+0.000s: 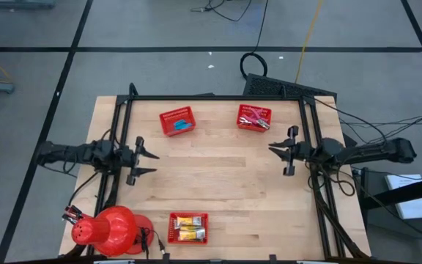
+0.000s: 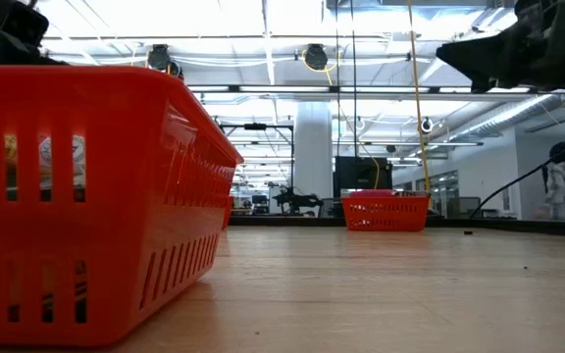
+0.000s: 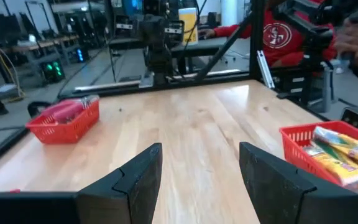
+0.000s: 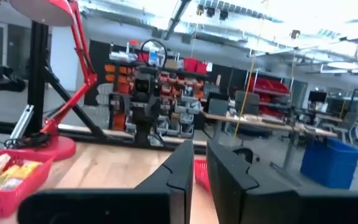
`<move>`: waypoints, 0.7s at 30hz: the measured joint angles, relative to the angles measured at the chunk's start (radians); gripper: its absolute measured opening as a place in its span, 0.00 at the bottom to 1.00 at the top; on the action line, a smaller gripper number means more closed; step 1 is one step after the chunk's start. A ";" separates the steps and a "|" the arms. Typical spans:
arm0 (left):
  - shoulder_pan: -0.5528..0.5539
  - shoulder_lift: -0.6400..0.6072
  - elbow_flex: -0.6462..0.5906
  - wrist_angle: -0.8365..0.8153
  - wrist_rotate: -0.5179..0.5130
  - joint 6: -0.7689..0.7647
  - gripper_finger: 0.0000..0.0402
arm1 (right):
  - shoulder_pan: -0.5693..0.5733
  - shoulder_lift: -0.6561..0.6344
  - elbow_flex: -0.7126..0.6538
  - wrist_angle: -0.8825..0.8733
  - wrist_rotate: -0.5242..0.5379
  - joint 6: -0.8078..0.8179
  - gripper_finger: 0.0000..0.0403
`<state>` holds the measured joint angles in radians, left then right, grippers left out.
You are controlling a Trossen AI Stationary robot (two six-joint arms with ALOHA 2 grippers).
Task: Pick & Place School Supplies
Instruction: Return to Home Position
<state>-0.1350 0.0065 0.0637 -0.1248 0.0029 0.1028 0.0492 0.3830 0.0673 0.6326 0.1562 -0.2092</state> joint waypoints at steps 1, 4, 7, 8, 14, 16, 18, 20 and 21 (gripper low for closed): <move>0.025 0.000 0.002 -0.008 0.027 -0.008 0.54 | 0.002 -0.023 0.000 -0.034 0.004 0.005 0.09; 0.085 0.000 0.011 -0.039 0.106 -0.008 0.54 | 0.015 -0.120 0.000 -0.189 0.042 0.028 0.09; 0.132 0.000 0.020 -0.071 0.158 -0.012 0.54 | 0.036 -0.244 0.000 -0.346 0.077 0.058 0.09; 0.145 0.000 0.021 -0.075 0.164 -0.019 0.54 | 0.044 -0.293 0.002 -0.396 0.079 0.068 0.09; 0.218 0.000 0.021 -0.075 0.184 -0.030 0.54 | 0.085 -0.374 0.052 -0.638 0.117 0.086 0.09; 0.240 0.000 0.025 -0.092 0.185 -0.034 0.54 | 0.095 -0.379 0.057 -0.647 0.135 0.085 0.09; 0.260 0.000 0.028 -0.108 0.195 -0.037 0.54 | 0.101 -0.381 0.057 -0.664 0.152 0.085 0.09; 0.277 0.000 0.032 -0.123 0.206 -0.039 0.54 | 0.106 -0.380 0.057 -0.674 0.172 0.085 0.09; 0.286 0.000 0.032 -0.124 0.206 -0.046 0.54 | 0.106 -0.381 0.058 -0.680 0.186 0.087 0.09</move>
<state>0.1507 0.0063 0.0959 -0.2485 0.2092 0.0569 0.1550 0.0025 0.1253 -0.0473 0.3422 -0.1223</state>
